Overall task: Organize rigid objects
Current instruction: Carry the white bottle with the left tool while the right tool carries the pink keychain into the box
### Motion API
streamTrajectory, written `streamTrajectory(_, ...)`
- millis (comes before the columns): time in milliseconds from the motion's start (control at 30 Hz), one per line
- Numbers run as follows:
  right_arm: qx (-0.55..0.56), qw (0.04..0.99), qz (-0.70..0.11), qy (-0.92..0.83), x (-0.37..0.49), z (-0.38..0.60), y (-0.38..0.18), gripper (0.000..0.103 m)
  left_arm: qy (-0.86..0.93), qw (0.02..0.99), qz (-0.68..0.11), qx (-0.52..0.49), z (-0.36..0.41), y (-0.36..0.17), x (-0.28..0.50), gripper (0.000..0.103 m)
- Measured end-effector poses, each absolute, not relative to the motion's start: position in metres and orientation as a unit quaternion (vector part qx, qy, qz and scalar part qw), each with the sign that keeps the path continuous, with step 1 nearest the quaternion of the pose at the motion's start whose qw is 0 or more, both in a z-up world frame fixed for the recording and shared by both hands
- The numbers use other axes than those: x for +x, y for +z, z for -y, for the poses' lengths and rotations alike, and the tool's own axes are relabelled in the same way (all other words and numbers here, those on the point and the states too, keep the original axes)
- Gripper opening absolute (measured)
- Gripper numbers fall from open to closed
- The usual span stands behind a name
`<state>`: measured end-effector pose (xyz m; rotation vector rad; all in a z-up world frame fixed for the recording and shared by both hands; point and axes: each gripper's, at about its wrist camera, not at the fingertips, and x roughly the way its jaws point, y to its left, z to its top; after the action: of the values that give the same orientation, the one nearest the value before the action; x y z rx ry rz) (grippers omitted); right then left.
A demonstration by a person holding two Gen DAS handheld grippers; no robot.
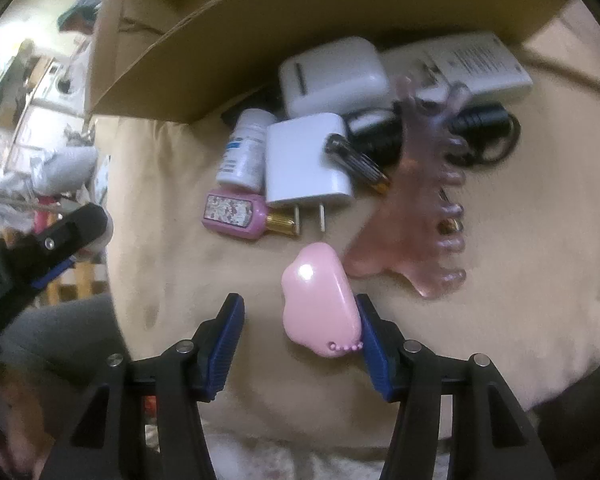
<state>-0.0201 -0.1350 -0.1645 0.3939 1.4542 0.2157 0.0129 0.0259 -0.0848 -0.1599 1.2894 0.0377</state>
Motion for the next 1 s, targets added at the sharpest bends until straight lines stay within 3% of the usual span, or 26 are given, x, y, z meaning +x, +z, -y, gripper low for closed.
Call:
streamTrajectory(33, 0.163, 0.731, -0.656, 0.094, -0.021, 0.131, -0.163, 0.037, 0.019, 0.796, -0.600, -0.075, -0.027, -0.084, 0.013, 0.043)
streamTrajectory(400, 0.177, 0.739, -0.638, 0.126, -0.034, 0.128, -0.146, 0.036, 0.030, 0.803, -0.592, -0.068, -0.028, -0.081, 0.012, 0.043)
streamTrajectory(1000, 0.211, 0.804, -0.534, 0.154, 0.009, 0.216, -0.048, 0.036, 0.050, 0.827, -0.559, -0.029, -0.013, -0.069, 0.017, 0.043)
